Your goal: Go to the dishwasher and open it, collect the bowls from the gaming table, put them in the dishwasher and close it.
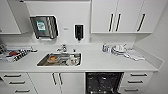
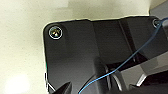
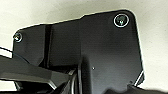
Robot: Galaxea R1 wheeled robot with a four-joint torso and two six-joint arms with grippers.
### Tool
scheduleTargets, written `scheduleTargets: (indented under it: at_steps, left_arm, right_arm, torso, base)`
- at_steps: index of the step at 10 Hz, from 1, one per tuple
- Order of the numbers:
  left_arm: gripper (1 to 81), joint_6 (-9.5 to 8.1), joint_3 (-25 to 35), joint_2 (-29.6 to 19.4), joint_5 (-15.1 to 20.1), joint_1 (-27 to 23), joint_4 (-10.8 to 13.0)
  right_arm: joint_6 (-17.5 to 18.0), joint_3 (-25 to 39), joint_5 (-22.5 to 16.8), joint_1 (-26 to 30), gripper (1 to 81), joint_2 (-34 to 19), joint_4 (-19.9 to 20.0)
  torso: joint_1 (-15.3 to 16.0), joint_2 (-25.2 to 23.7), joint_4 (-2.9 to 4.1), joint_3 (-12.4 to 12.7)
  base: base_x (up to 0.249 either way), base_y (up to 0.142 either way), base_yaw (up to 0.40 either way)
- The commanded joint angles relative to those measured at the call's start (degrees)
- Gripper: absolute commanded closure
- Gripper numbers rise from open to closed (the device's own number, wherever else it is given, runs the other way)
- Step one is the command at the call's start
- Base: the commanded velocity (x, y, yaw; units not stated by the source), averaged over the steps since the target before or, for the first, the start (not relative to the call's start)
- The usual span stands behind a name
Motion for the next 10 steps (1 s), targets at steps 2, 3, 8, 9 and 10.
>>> scheduleTargets:
  at_steps: [2,3,8,9,10]
  left_arm:
    - [1.0,0.27,-0.3,0.3,2.7,-1.6,0.4]
    - [1.0,0.27,-0.3,0.3,2.7,-1.6,0.4]
    - [1.0,0.27,-0.3,0.6,2.7,-1.6,0.4]
    - [1.0,0.27,-0.3,0.6,2.7,-1.6,0.4]
    - [1.0,0.27,-0.3,0.7,2.7,-1.5,0.4]
  right_arm:
    - [-0.1,0.1,-3.3,2.0,1.0,0.0,0.4]
    - [0.0,0.1,-3.3,2.0,1.0,0.0,0.4]
    - [0.0,0.1,-3.2,1.9,1.0,0.0,0.4]
    - [0.0,0.2,-3.2,1.9,1.0,0.0,0.4]
    - [0.0,0.2,-3.2,1.9,1.0,0.0,0.4]
  torso:
    - [-4.9,7.6,0.00,0.3]
    - [-6.3,9.8,0.00,0.4]
    - [-12.3,19.2,0.00,7.8]
    - [-13.4,20.9,0.00,9.6]
    - [-14.8,23.0,0.00,11.7]
  base:
    - [0.000,0.000,0.000]
    - [0.000,0.000,0.000]
    - [0.000,0.000,0.000]
    - [0.000,0.000,0.000]
    - [0.000,0.000,0.000]
